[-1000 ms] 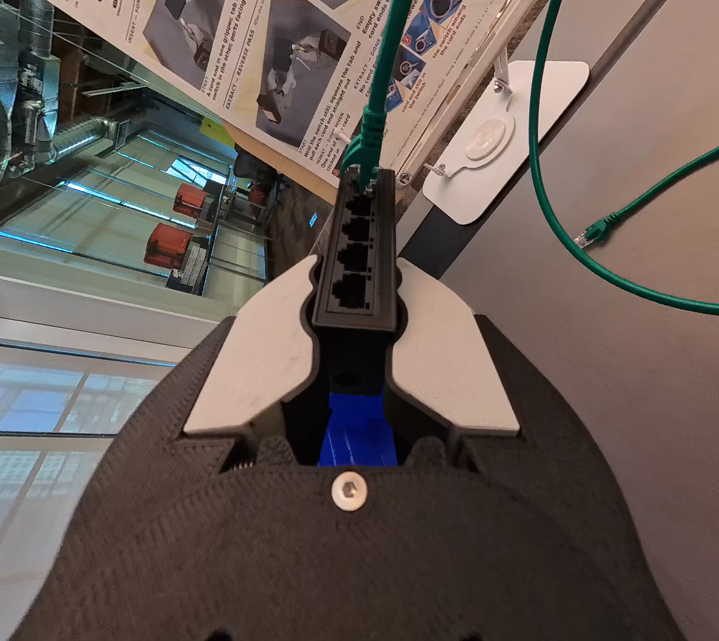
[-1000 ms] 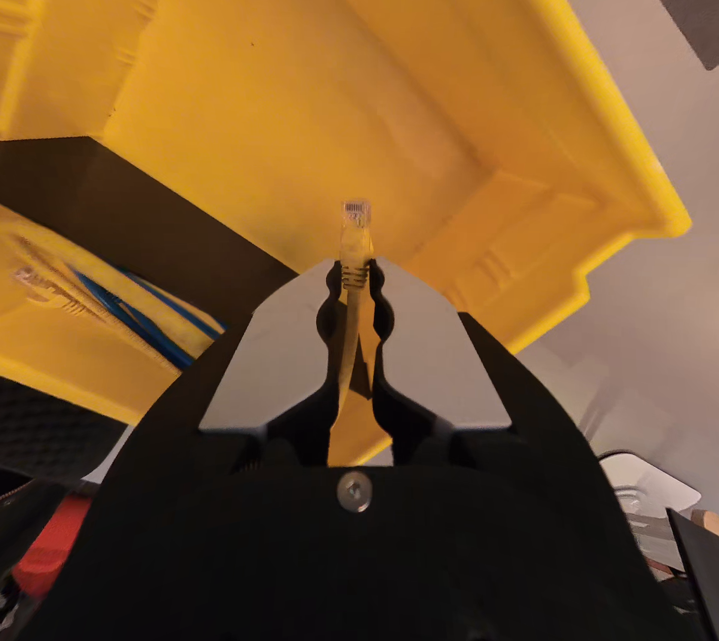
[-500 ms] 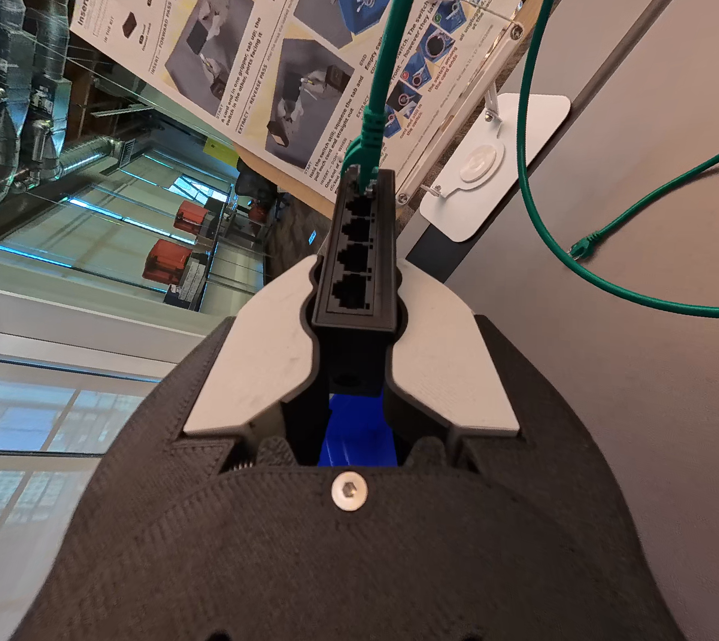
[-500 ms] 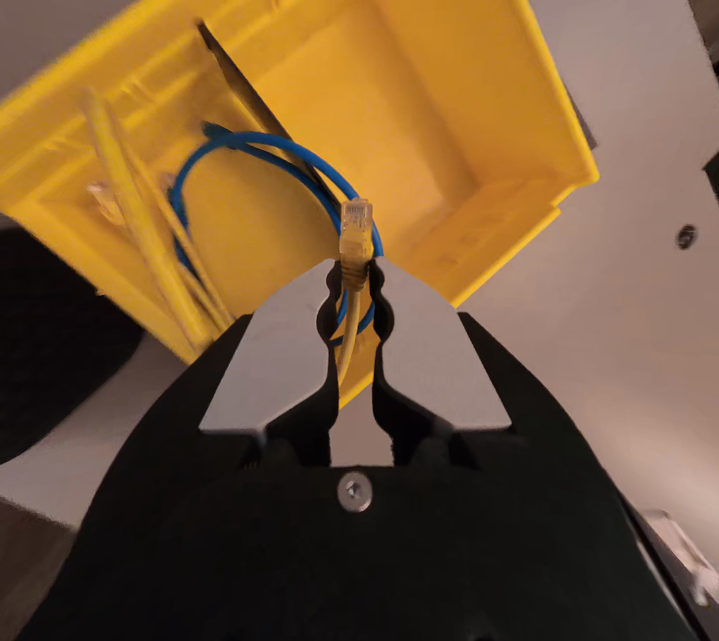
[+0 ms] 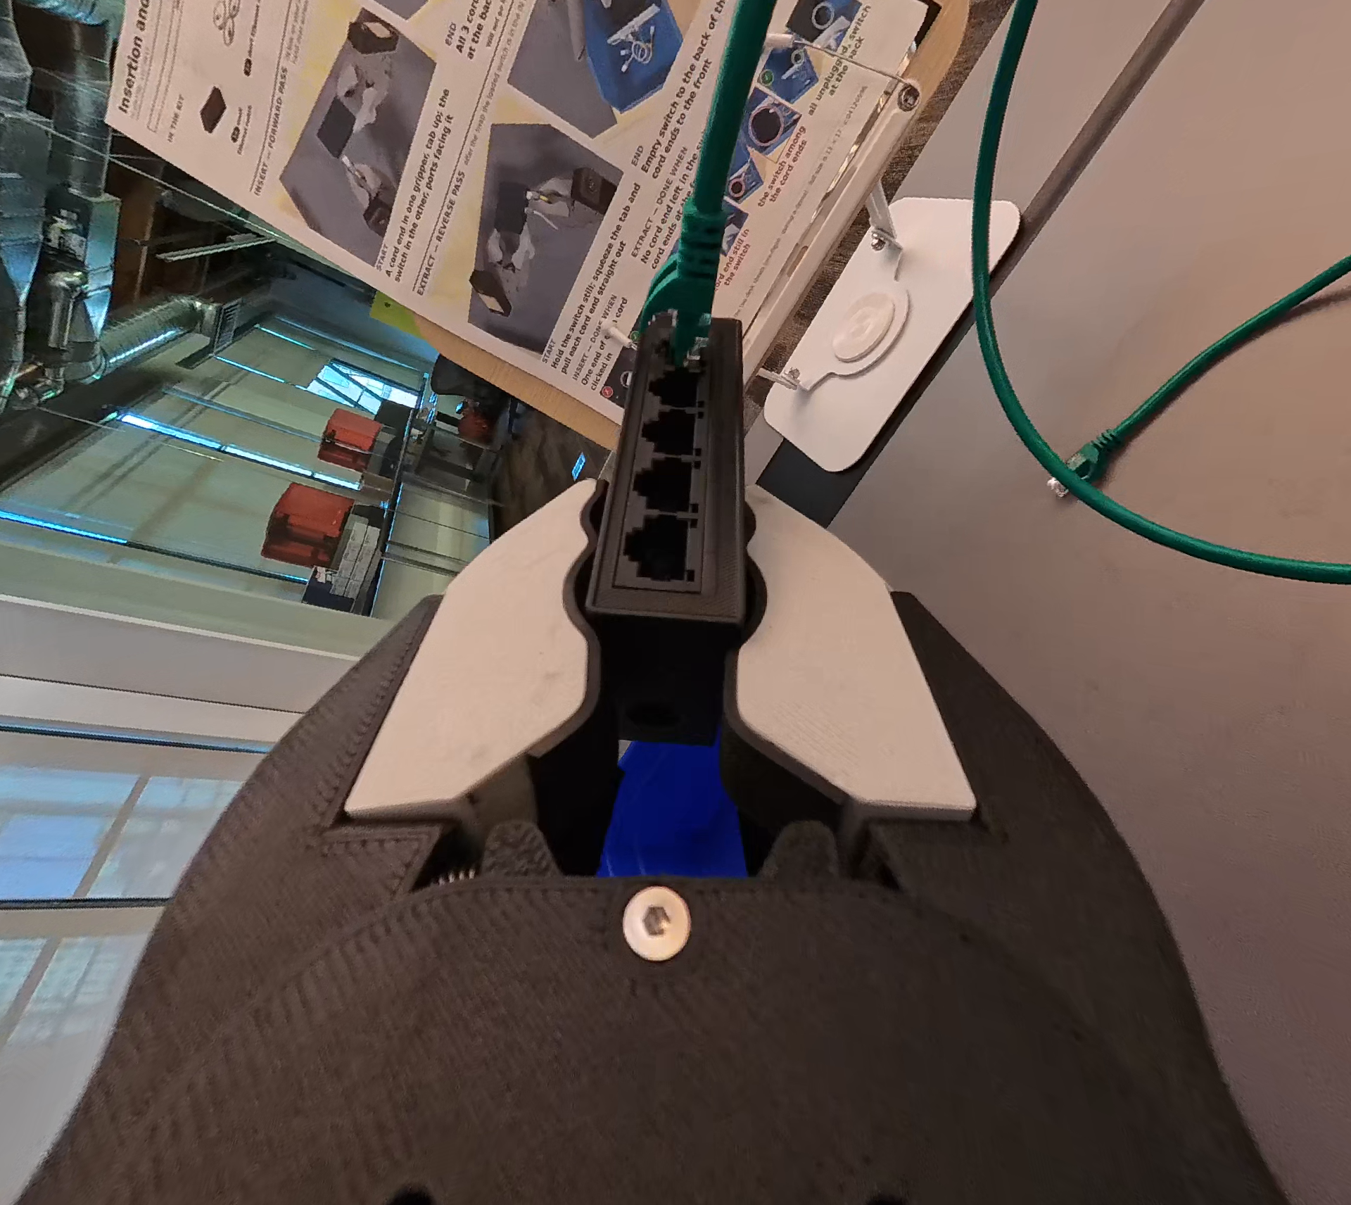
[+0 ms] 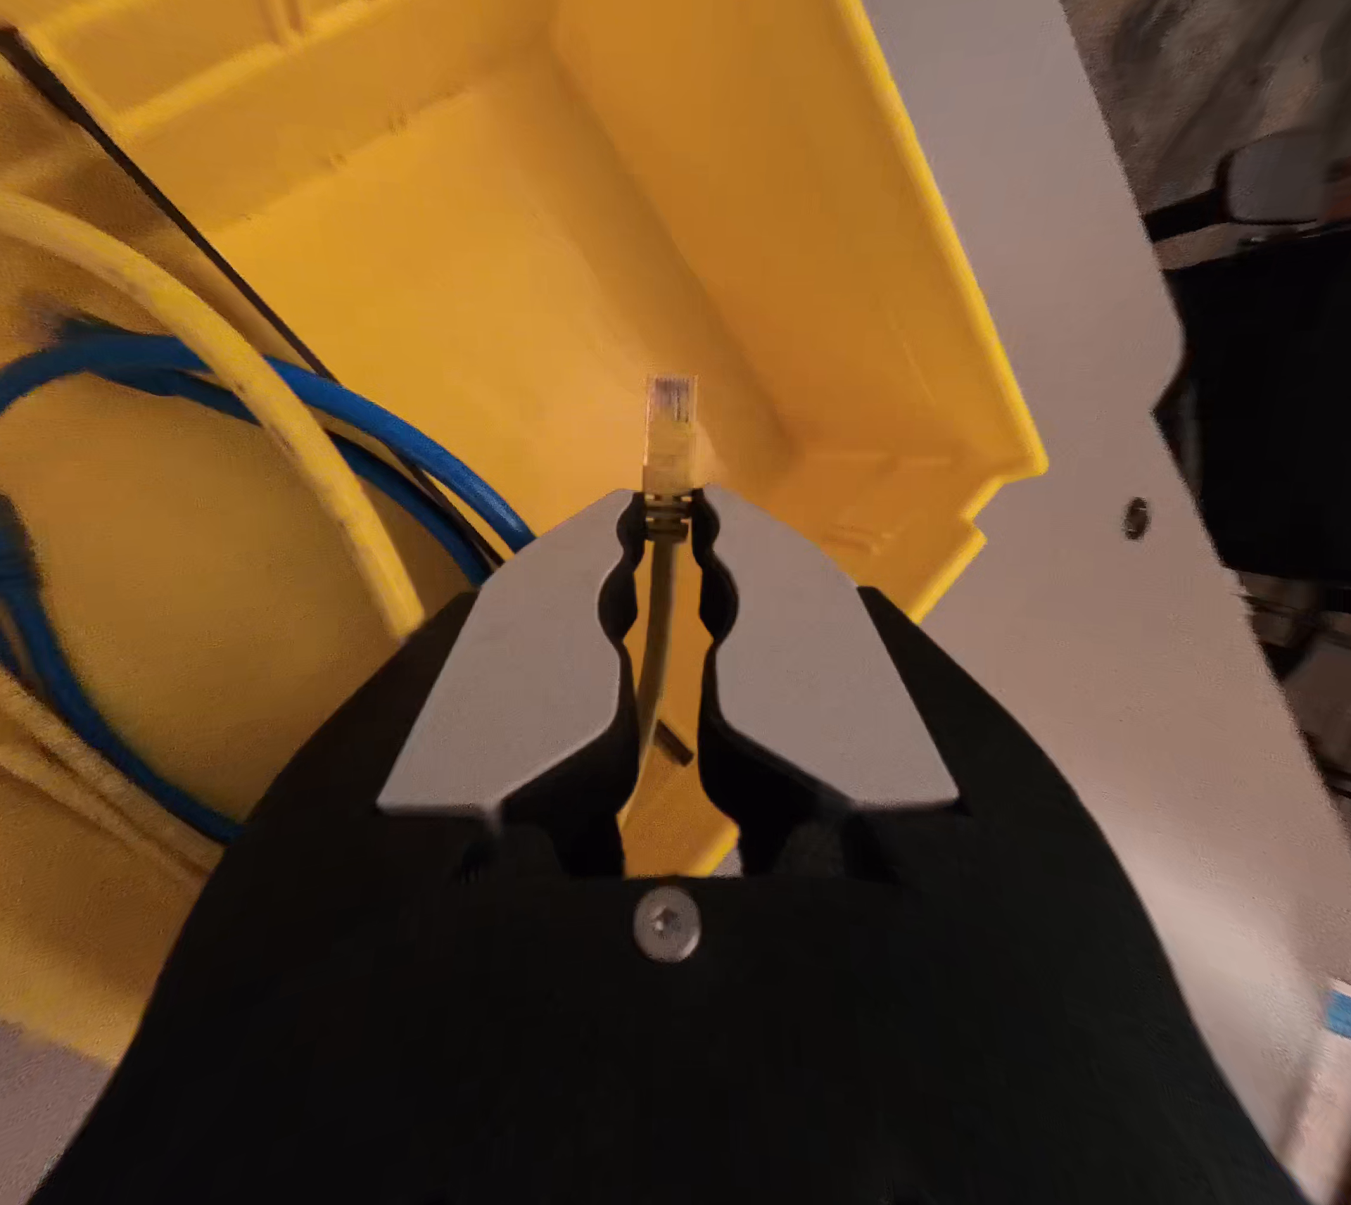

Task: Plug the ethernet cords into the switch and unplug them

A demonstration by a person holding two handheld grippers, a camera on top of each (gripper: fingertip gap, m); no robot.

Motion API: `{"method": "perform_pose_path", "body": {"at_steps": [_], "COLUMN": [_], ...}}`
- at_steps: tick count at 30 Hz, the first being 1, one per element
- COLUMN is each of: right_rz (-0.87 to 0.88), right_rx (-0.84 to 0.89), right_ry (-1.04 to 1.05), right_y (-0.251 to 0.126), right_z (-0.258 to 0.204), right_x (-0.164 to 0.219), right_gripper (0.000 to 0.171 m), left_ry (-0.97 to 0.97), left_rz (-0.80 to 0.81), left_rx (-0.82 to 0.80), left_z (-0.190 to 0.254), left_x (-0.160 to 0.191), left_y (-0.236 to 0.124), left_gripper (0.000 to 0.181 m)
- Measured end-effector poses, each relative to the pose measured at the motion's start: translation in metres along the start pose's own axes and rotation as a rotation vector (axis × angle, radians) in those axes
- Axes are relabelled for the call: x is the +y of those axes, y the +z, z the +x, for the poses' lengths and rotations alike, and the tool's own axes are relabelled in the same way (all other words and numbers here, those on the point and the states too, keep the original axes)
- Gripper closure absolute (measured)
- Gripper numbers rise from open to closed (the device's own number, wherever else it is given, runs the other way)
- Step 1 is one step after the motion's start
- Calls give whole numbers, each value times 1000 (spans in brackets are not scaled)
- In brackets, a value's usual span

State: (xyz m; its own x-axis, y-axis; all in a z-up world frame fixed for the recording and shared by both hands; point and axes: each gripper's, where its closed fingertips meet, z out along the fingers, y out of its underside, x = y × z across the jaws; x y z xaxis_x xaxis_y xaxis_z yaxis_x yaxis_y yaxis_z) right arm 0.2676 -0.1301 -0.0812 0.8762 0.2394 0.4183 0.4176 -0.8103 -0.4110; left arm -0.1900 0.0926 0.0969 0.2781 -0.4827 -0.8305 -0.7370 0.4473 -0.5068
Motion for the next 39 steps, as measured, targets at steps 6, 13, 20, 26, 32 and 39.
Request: {"method": "perform_pose_path", "body": {"at_steps": [6,13,20,26,32,39], "right_rz": [185,310,149,-49,46,401], "right_rx": [-263,-476,-538,-164,-203,-183], "right_ry": [254,297,132,-244,-226,-178], "right_y": [-31,-80,-67,-25,-71,-157], "right_z": [0,-12,-57,-51,-59,-71], "right_x": [-11,-15,-11,-10,-29,-98], "right_gripper": [157,156,155,151,132,134], "left_ry": [-9,-24,-20,-4,-16,-44], "left_rz": [-1,-5,-8,-11,-2,106], "left_rx": [-3,-12,-10,0,1,39], "left_z": [-3,-9,-7,-1,-4,0], "left_x": [2,6,6,4,4,-12], "left_y": [0,-1,0,2,1,-6], "left_gripper": [151,151,151,151,151,151]}}
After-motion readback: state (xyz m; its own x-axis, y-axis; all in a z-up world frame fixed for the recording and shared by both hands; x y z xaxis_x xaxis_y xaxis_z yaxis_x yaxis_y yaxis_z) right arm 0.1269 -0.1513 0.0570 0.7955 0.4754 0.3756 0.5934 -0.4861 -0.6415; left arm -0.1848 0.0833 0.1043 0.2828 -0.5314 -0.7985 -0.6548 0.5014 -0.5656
